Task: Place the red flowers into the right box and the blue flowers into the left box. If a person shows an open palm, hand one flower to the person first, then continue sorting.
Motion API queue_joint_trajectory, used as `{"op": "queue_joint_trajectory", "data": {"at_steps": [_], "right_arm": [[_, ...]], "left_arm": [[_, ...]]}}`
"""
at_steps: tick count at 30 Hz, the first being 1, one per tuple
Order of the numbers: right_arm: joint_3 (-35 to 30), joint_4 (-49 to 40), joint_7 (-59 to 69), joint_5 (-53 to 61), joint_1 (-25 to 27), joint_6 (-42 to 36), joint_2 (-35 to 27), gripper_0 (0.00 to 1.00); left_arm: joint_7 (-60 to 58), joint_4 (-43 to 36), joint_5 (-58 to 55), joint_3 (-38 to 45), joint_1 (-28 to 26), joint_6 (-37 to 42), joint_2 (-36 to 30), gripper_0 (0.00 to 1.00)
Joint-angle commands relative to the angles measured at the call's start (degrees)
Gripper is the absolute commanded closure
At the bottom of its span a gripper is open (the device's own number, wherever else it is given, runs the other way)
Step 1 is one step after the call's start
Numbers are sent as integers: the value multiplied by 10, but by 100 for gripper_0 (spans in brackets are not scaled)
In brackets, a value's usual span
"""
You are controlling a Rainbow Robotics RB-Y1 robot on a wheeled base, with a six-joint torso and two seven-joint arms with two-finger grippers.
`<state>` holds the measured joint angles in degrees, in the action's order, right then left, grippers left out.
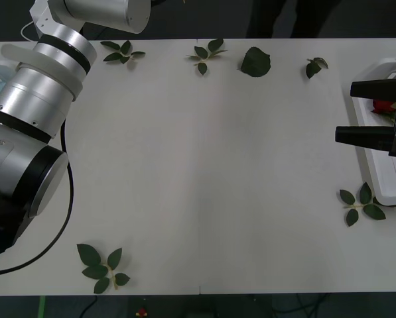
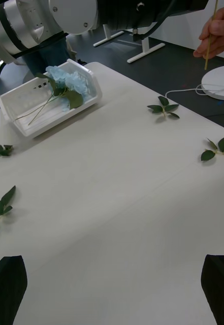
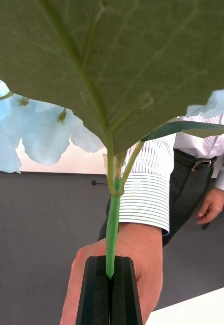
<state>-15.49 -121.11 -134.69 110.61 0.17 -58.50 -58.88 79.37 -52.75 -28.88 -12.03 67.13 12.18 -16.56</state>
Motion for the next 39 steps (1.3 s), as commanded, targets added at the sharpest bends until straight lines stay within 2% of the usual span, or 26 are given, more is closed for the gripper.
{"op": "queue_joint_trajectory", "data": {"at_steps": [1,6,7,8,9,10,11,13,39], "right_arm": [[3,-16,-14,7,-15,-1,11,0],[3,-16,-14,7,-15,-1,11,0],[3,-16,-14,7,-15,-1,11,0],[3,-16,-14,7,-15,-1,11,0],[3,-16,-14,7,-15,-1,11,0],[3,-16,-14,7,-15,-1,11,0],[3,-16,-14,7,-15,-1,11,0],[3,-16,-14,7,-15,-1,11,0],[3,-16,-14,7,-15,-1,11,0]], "left_arm": [[41,-7,-1,5,40,-9,12,100],[41,-7,-1,5,40,-9,12,100],[41,-7,-1,5,40,-9,12,96],[41,-7,-1,5,40,-9,12,54],[41,-7,-1,5,40,-9,12,36],[41,-7,-1,5,40,-9,12,27],[41,-7,-1,5,40,-9,12,23],[41,-7,-1,5,40,-9,12,0],[40,-2,-3,1,28,-7,20,0]]}}
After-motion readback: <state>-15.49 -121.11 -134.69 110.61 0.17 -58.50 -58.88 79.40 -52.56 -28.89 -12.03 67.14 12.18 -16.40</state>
